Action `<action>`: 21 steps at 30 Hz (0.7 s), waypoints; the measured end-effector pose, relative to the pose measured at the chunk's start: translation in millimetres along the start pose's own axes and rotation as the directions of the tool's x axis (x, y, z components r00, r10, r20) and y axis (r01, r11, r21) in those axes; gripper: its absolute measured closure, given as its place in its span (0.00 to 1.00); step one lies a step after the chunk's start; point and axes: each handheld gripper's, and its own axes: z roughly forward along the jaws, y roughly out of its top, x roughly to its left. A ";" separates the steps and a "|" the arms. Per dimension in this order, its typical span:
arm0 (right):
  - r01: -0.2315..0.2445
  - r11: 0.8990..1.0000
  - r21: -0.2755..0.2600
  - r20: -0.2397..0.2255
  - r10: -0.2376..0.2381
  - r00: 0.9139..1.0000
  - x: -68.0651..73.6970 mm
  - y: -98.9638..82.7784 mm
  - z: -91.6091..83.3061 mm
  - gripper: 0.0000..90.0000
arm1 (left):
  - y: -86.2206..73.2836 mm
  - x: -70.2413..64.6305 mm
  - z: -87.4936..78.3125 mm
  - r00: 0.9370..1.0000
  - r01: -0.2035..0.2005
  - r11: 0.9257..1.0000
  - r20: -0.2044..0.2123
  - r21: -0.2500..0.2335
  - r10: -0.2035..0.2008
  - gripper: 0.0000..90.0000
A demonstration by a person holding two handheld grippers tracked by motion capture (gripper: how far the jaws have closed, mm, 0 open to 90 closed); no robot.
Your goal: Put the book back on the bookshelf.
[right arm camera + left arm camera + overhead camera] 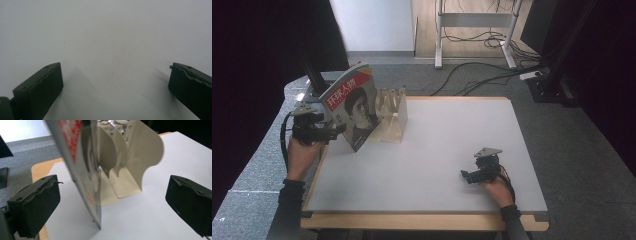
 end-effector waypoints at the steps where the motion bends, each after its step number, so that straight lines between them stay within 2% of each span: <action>1: 0.000 1.000 0.000 0.000 0.000 1.000 0.0 0.0 0.0 0.00 | -0.9 -3.7 -1.7 1.000 -0.006 1.000 0.003 0.001 0.006 0.00; 7: -0.001 1.000 0.001 0.000 0.001 1.000 0.1 0.1 0.0 0.00 | -4.4 -26.4 -5.1 0.997 -0.064 0.998 0.042 0.000 0.064 0.00; 10: -0.002 1.000 0.001 0.000 0.002 1.000 0.1 0.1 0.0 0.00 | -5.5 -35.6 -2.7 0.995 -0.079 0.997 0.062 -0.010 0.080 0.00; 16: -0.002 1.000 0.000 0.000 0.002 1.000 0.1 0.1 0.0 0.00 | -7.8 -53.5 10.0 0.988 -0.100 0.995 0.118 -0.020 0.102 0.00; 21: -0.002 1.000 0.000 0.000 0.002 1.000 0.1 0.0 -0.1 0.00 | -10.5 -66.3 24.1 0.981 -0.121 0.993 0.154 -0.011 0.121 0.00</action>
